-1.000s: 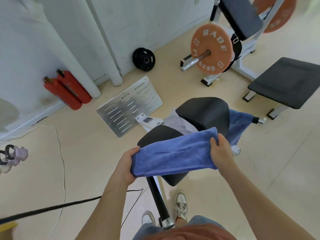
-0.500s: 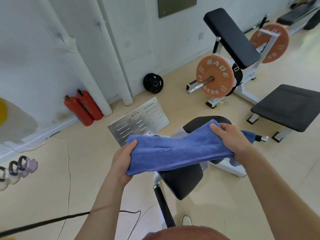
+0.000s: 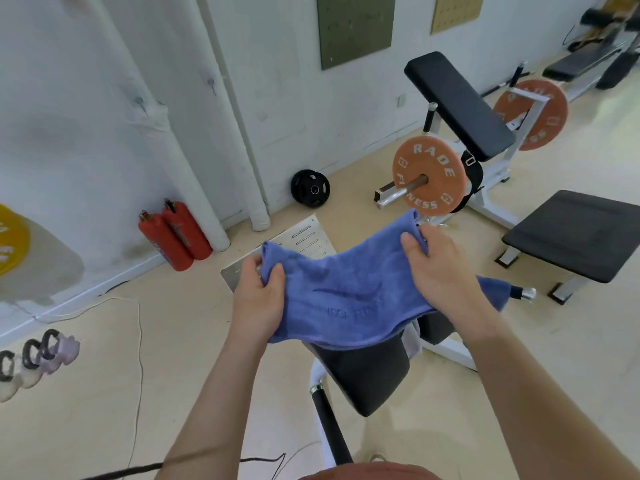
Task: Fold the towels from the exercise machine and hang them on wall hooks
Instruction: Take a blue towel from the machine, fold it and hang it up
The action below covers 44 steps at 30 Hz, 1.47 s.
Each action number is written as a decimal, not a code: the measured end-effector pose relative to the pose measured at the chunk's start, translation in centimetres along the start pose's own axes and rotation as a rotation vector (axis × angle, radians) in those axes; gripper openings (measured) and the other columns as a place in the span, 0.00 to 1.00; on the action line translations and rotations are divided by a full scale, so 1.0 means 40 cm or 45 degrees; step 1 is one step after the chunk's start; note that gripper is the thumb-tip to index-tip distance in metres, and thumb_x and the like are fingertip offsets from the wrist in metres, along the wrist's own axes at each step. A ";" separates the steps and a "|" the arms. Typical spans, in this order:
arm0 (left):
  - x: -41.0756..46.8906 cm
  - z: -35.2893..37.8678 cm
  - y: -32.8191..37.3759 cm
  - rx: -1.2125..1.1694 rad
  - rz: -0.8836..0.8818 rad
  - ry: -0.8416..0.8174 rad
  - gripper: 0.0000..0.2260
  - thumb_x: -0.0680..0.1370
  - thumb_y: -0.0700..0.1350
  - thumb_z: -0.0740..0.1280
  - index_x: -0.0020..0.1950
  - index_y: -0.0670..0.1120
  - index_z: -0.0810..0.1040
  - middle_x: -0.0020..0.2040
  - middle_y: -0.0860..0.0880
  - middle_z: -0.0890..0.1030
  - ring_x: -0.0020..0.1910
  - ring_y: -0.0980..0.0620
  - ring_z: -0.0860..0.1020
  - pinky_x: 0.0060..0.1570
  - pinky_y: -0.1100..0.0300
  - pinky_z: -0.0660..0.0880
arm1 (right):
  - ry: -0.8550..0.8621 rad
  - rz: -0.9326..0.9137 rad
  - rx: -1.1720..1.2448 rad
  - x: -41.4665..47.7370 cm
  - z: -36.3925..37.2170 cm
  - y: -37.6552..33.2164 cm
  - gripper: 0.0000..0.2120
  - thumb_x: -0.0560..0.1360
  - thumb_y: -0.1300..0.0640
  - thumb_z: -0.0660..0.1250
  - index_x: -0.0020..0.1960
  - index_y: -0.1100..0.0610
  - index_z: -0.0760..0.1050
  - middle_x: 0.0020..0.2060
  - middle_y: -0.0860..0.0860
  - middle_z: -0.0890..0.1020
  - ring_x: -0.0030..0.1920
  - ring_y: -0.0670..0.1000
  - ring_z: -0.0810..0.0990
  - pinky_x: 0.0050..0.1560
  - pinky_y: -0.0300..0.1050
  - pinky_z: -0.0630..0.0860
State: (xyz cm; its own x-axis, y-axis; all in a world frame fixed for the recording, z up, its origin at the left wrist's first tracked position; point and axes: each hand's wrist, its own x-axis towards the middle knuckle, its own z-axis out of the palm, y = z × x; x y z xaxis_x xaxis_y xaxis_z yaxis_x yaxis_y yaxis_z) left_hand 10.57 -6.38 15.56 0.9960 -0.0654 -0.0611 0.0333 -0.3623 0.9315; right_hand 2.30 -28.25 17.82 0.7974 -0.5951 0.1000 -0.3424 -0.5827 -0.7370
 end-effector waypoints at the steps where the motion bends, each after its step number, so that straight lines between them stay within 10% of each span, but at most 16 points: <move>1: -0.009 -0.003 0.019 -0.068 -0.019 0.004 0.10 0.78 0.44 0.60 0.58 0.55 0.70 0.48 0.54 0.78 0.51 0.49 0.78 0.52 0.51 0.76 | -0.024 0.031 0.059 0.000 -0.002 -0.010 0.15 0.80 0.55 0.57 0.35 0.56 0.61 0.29 0.49 0.66 0.30 0.48 0.64 0.31 0.45 0.57; 10: -0.119 0.006 0.156 -0.108 0.395 -0.471 0.15 0.75 0.37 0.67 0.54 0.55 0.78 0.47 0.54 0.80 0.43 0.57 0.78 0.42 0.66 0.76 | -0.416 -0.152 0.468 -0.069 -0.036 -0.122 0.02 0.74 0.58 0.69 0.46 0.53 0.80 0.37 0.53 0.84 0.37 0.49 0.81 0.41 0.45 0.78; 15: -0.107 -0.031 0.167 -0.201 0.400 -0.804 0.22 0.68 0.29 0.63 0.57 0.49 0.76 0.51 0.46 0.79 0.46 0.50 0.80 0.45 0.59 0.78 | -0.683 -0.103 0.695 -0.064 -0.107 -0.128 0.14 0.72 0.67 0.71 0.55 0.54 0.81 0.46 0.48 0.86 0.45 0.44 0.84 0.43 0.35 0.79; 25: -0.099 -0.037 0.222 0.956 1.072 -0.190 0.11 0.73 0.59 0.63 0.44 0.55 0.81 0.39 0.54 0.70 0.42 0.53 0.67 0.41 0.59 0.61 | -0.518 -0.380 0.204 -0.053 -0.149 -0.173 0.06 0.70 0.58 0.72 0.45 0.50 0.84 0.39 0.46 0.85 0.41 0.44 0.82 0.45 0.41 0.78; 30: -0.112 -0.042 0.254 1.046 1.123 -0.308 0.19 0.76 0.62 0.52 0.43 0.53 0.76 0.46 0.57 0.74 0.49 0.57 0.69 0.57 0.57 0.59 | -0.645 -0.442 0.262 -0.050 -0.169 -0.185 0.09 0.74 0.59 0.69 0.48 0.48 0.85 0.39 0.44 0.86 0.42 0.42 0.83 0.43 0.34 0.77; 39: -0.112 -0.056 0.268 0.732 1.138 -0.302 0.10 0.74 0.56 0.64 0.45 0.52 0.80 0.40 0.57 0.79 0.42 0.58 0.73 0.40 0.61 0.72 | -0.706 -0.511 0.232 -0.043 -0.187 -0.200 0.10 0.76 0.58 0.67 0.50 0.45 0.83 0.42 0.40 0.85 0.46 0.38 0.82 0.50 0.38 0.77; 44: -0.098 -0.063 0.262 0.760 1.217 -0.301 0.08 0.72 0.53 0.69 0.43 0.49 0.82 0.59 0.54 0.75 0.60 0.55 0.72 0.58 0.60 0.69 | -0.722 -0.576 0.167 -0.045 -0.183 -0.205 0.09 0.76 0.58 0.66 0.48 0.48 0.84 0.41 0.47 0.85 0.45 0.45 0.82 0.50 0.49 0.78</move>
State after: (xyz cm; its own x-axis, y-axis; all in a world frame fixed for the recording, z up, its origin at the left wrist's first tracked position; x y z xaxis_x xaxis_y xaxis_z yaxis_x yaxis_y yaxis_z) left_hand 7.21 -7.60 26.46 0.5504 -0.7005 0.4542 -0.8347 -0.4491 0.3188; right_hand 0.05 -26.46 28.60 0.9932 0.0860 0.0782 0.1146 -0.6110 -0.7833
